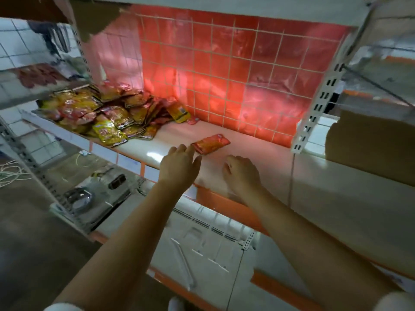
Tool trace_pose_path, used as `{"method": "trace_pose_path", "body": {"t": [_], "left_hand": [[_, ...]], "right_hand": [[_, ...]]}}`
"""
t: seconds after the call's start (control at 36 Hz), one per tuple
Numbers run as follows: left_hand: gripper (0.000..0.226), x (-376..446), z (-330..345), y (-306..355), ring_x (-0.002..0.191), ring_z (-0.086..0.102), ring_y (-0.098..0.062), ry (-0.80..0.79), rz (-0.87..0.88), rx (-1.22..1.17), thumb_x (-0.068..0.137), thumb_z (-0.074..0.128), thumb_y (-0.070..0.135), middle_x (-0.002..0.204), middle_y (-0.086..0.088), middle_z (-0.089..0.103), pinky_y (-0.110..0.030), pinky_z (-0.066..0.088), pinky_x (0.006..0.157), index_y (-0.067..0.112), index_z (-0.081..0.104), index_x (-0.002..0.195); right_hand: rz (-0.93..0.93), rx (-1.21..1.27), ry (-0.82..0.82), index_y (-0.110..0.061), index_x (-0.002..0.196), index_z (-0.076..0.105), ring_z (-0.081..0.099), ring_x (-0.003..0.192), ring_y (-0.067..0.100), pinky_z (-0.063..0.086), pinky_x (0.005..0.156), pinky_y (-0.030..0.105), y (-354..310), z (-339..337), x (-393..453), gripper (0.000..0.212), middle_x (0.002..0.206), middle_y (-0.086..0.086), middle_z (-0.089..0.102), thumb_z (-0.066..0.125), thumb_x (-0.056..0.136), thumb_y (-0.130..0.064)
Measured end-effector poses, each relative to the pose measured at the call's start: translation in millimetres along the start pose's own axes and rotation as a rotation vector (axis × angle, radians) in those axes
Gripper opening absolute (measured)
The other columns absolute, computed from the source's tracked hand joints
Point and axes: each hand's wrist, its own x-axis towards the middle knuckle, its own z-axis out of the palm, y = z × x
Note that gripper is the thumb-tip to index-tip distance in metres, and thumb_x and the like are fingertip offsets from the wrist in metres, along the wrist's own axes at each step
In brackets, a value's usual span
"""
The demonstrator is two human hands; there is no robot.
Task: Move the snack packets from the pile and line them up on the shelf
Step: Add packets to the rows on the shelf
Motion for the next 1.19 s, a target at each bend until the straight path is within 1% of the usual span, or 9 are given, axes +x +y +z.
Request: {"method": "trace_pose_path", "body": {"t": [0.08, 0.19, 0.31, 0.47, 0.64, 0.75, 0.86, 1.06, 1.19], "left_hand": [[0.041, 32, 3, -37, 0.113, 0.047, -0.03, -0.002, -0.015, 0.018, 0.098, 0.039, 0.036, 0.117, -0.013, 0.056, -0.038, 0.043, 0.085, 0.008, 0.051, 0.126], [0.039, 75, 4, -89, 0.116, 0.046, -0.032, 0.008, -0.026, 0.009, 0.097, 0.041, 0.033, 0.123, -0.014, 0.054, -0.038, 0.042, 0.086, 0.008, 0.052, 0.125], [0.037, 115, 9, -148, 0.11, 0.049, -0.035, 0.037, -0.08, 0.016, 0.094, 0.046, 0.032, 0.118, -0.017, 0.057, -0.039, 0.041, 0.086, 0.007, 0.056, 0.119], [0.035, 155, 10, -223, 0.114, 0.046, -0.038, 0.027, -0.234, 0.014, 0.092, 0.052, 0.027, 0.122, -0.02, 0.051, -0.042, 0.039, 0.09, 0.004, 0.054, 0.118], [0.054, 182, 13, -270, 0.116, 0.043, -0.036, 0.004, -0.373, 0.037, 0.086, 0.06, 0.046, 0.12, -0.021, 0.047, -0.042, 0.041, 0.092, 0.002, 0.047, 0.115], [0.071, 195, 12, -280, 0.116, 0.044, -0.035, -0.005, -0.361, 0.019, 0.075, 0.07, 0.052, 0.119, -0.02, 0.048, -0.043, 0.041, 0.093, 0.004, 0.041, 0.118], [0.095, 207, 13, -285, 0.119, 0.043, -0.035, -0.076, -0.273, -0.048, 0.071, 0.075, 0.05, 0.126, -0.021, 0.046, -0.041, 0.037, 0.098, 0.004, 0.027, 0.138], [0.111, 209, 8, -292, 0.113, 0.047, -0.039, -0.136, -0.246, -0.468, 0.067, 0.084, 0.019, 0.133, -0.027, 0.031, -0.037, 0.042, 0.094, 0.005, 0.009, 0.148], [0.114, 199, 4, -290, 0.115, 0.046, -0.032, -0.079, -0.313, -0.701, 0.069, 0.079, 0.002, 0.14, -0.026, 0.024, -0.021, 0.036, 0.081, 0.01, 0.0, 0.15]], "right_hand": [[0.083, 0.001, -0.013, -0.01, 0.101, 0.056, 0.054, 0.097, 0.034, 0.033, 0.065, 0.031, -17, 21, 42, 0.028, 0.105, 0.015, 0.061, 0.038, 0.096, -0.03], [0.392, 0.11, -0.026, -0.017, 0.136, 0.04, 0.043, 0.118, 0.034, 0.037, 0.093, 0.04, -45, 47, 103, 0.055, 0.132, 0.014, 0.046, 0.039, 0.093, -0.052], [0.555, 0.127, -0.013, -0.011, 0.135, 0.036, 0.038, 0.12, 0.035, 0.032, 0.097, 0.041, -73, 72, 157, 0.071, 0.132, 0.018, 0.041, 0.04, 0.087, -0.064], [0.469, -0.044, -0.036, -0.021, 0.137, 0.038, 0.038, 0.118, 0.033, 0.033, 0.095, 0.039, -109, 99, 200, 0.061, 0.132, 0.014, 0.04, 0.049, 0.087, -0.053], [0.561, 0.038, -0.029, -0.022, 0.135, 0.038, 0.039, 0.117, 0.035, 0.034, 0.094, 0.04, -136, 104, 221, 0.065, 0.128, 0.015, 0.042, 0.06, 0.081, -0.05], [0.634, 0.111, -0.04, -0.023, 0.135, 0.039, 0.041, 0.115, 0.037, 0.035, 0.094, 0.04, -144, 104, 221, 0.07, 0.125, 0.017, 0.041, 0.065, 0.077, -0.052], [0.685, 0.147, -0.034, -0.025, 0.136, 0.037, 0.042, 0.115, 0.037, 0.037, 0.095, 0.039, -157, 101, 213, 0.076, 0.123, 0.019, 0.041, 0.069, 0.074, -0.054], [0.777, 0.232, 0.025, -0.029, 0.128, 0.045, 0.046, 0.114, 0.036, 0.043, 0.094, 0.038, -186, 110, 199, 0.071, 0.117, 0.017, 0.047, 0.07, 0.069, -0.06], [0.756, 0.374, 0.121, -0.021, 0.128, 0.043, 0.057, 0.102, 0.033, 0.05, 0.082, 0.034, -194, 108, 185, 0.072, 0.113, 0.012, 0.061, 0.081, 0.068, -0.031]]}}
